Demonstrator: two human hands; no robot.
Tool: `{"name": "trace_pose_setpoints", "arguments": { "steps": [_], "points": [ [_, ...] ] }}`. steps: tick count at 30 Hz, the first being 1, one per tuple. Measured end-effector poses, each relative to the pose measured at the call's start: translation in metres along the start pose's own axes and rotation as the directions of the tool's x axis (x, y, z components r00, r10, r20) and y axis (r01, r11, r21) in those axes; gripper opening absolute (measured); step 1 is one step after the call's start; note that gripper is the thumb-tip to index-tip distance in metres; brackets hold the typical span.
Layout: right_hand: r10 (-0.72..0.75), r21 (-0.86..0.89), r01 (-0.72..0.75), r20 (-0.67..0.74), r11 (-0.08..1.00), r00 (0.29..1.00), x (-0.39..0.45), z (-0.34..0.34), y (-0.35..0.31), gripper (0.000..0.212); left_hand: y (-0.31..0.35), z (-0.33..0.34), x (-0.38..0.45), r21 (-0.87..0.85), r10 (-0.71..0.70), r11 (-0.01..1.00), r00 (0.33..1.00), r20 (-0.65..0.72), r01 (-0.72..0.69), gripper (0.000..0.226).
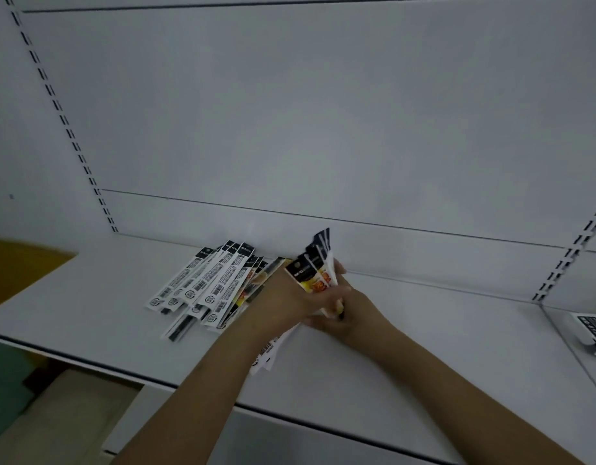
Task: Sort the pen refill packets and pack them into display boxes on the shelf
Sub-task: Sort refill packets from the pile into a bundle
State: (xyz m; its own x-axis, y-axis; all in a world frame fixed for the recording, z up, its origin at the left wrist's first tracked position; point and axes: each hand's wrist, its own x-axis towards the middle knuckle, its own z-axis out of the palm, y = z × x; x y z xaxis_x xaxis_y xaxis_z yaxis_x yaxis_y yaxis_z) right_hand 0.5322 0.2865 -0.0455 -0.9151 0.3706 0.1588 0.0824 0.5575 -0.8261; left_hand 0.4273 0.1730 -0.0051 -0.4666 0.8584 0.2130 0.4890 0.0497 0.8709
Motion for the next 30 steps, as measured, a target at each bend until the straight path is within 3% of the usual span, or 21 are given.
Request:
{"name": "trace_pose_setpoints", "arguments": {
  "steps": [2,4,8,10,13,15,18,23,27,30],
  "points": [
    [-0.05,-0.051,0.05,0.007,0.997,0.999,0.001,0.002,0.005,0.095,0.001,0.003,0.005,-0.014,-0.014,1.0,0.998,-0.067,0.013,0.018],
    [-0.085,-0.175,0.083,-0.001,0.981,0.996,0.0,0.001,0.009,0.077,0.001,0.003,0.01,-0.056,-0.028,0.998,0.99,-0.135,0.021,0.019],
    [-0.164,-0.544,0.049,-0.164,0.837,0.973,0.0,-0.008,0.014,0.048,-0.001,0.001,0.017,-0.132,-0.047,0.991,0.955,-0.292,0.009,0.018],
    [-0.149,-0.543,0.062,-0.116,0.837,0.982,-0.001,-0.008,0.012,0.038,-0.002,0.002,0.02,-0.144,-0.057,0.99,0.941,-0.334,0.009,0.022],
    [-0.114,-0.426,0.081,-0.053,0.901,0.992,-0.002,-0.005,0.008,0.041,-0.003,0.006,0.021,-0.117,-0.055,0.993,0.939,-0.341,0.016,0.026],
    [-0.116,-0.402,0.079,-0.07,0.912,0.991,-0.001,-0.003,0.01,0.027,0.001,0.01,0.02,-0.126,-0.051,0.992,0.941,-0.336,0.009,0.028],
    [-0.098,-0.367,0.053,-0.104,0.929,0.99,0.0,-0.005,0.015,0.019,0.007,0.012,0.017,-0.155,-0.071,0.988,0.958,-0.277,0.029,0.024],
    [-0.088,-0.334,0.078,-0.016,0.939,0.996,-0.001,-0.004,0.007,0.032,0.008,0.01,0.013,-0.138,-0.107,0.988,0.966,-0.236,0.076,0.034],
    [-0.082,-0.347,0.074,-0.009,0.935,0.997,0.002,-0.004,0.017,0.019,0.013,0.005,0.014,-0.161,-0.062,0.986,0.996,-0.069,0.05,0.019],
    [-0.095,-0.348,0.101,0.036,0.932,0.995,0.001,-0.005,0.019,0.016,0.013,-0.007,0.015,-0.164,0.01,0.986,0.99,0.137,0.013,0.034]
  ]
}}
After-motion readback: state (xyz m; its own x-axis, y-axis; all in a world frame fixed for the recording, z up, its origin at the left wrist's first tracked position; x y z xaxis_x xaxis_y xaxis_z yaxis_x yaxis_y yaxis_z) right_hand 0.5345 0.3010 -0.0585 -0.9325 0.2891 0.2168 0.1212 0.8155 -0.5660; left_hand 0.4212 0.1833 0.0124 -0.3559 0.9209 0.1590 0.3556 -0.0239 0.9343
